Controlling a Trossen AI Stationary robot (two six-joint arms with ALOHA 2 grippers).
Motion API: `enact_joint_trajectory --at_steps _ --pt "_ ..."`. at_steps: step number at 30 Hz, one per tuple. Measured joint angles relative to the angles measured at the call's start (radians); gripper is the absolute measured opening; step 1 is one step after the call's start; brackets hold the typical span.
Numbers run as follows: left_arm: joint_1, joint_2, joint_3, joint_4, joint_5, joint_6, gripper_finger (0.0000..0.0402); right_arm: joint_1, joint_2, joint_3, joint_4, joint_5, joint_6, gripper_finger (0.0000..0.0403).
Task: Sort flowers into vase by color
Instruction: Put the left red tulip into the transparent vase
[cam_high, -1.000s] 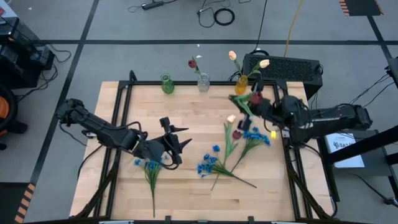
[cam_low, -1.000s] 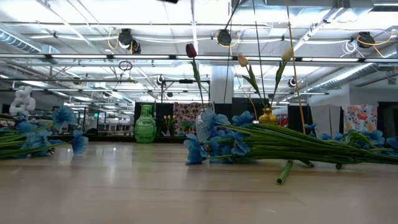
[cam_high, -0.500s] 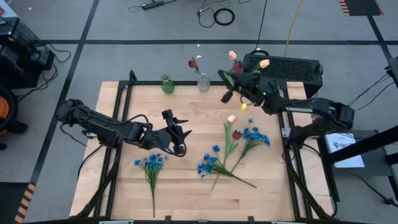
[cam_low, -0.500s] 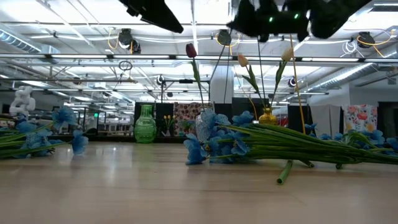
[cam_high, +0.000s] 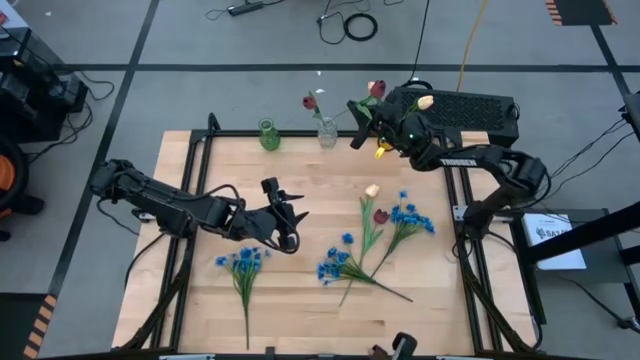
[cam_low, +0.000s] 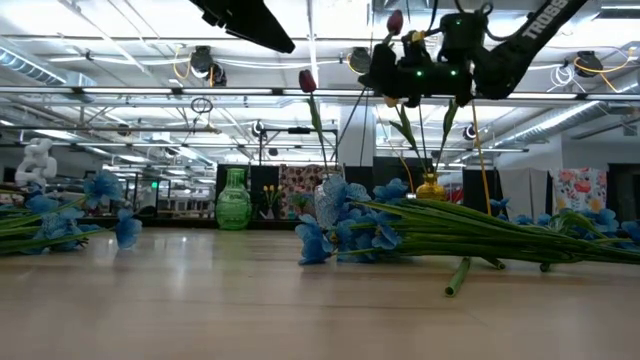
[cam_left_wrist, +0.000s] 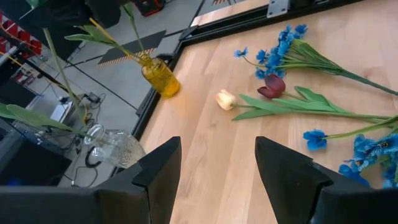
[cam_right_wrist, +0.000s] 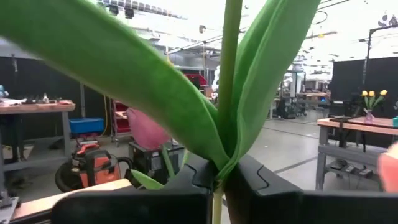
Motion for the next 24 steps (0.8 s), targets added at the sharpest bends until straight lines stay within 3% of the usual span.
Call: enact_joint_trajectory --at_steps 24 --pt "0.004 0.0 0.0 -0.004 0.024 -0.001 0.0212 -0.018 0.051 0.044 -0.134 0.009 -0.059 0.0026"
